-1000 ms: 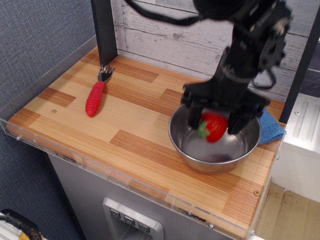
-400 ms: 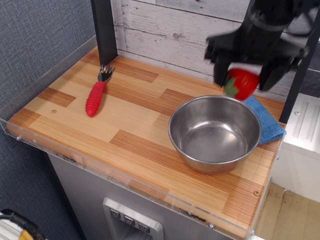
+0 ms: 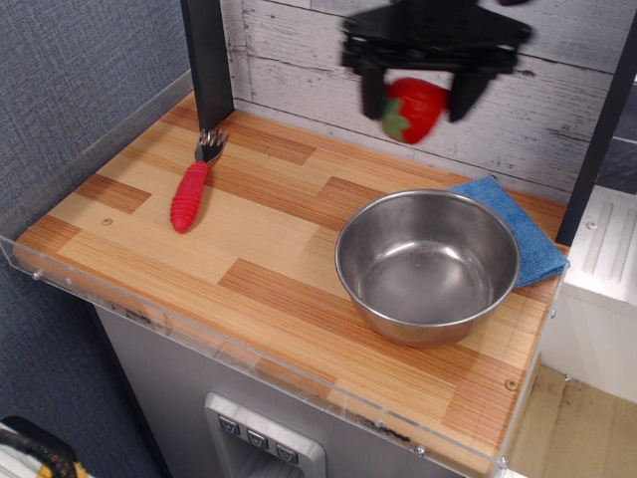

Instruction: Place the tomato to the right of the fork

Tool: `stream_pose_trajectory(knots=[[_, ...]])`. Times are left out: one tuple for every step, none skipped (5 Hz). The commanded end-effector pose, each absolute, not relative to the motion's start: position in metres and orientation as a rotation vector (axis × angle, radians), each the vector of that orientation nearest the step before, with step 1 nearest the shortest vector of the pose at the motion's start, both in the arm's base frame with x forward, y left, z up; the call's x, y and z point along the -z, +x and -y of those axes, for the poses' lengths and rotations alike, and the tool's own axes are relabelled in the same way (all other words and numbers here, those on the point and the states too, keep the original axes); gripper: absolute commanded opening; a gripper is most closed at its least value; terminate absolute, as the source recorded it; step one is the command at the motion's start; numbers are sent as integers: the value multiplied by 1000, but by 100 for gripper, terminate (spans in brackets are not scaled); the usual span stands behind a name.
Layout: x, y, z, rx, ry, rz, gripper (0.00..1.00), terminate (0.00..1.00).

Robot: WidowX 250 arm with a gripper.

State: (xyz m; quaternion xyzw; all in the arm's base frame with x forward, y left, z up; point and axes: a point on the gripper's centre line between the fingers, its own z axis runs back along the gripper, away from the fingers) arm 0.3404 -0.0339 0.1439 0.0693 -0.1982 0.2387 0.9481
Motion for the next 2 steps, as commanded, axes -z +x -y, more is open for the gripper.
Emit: stream_pose_trajectory(knots=[[-154,355,-12,-551,155,430,0,0],[-140,362,-28,-566,174,395,0,0]])
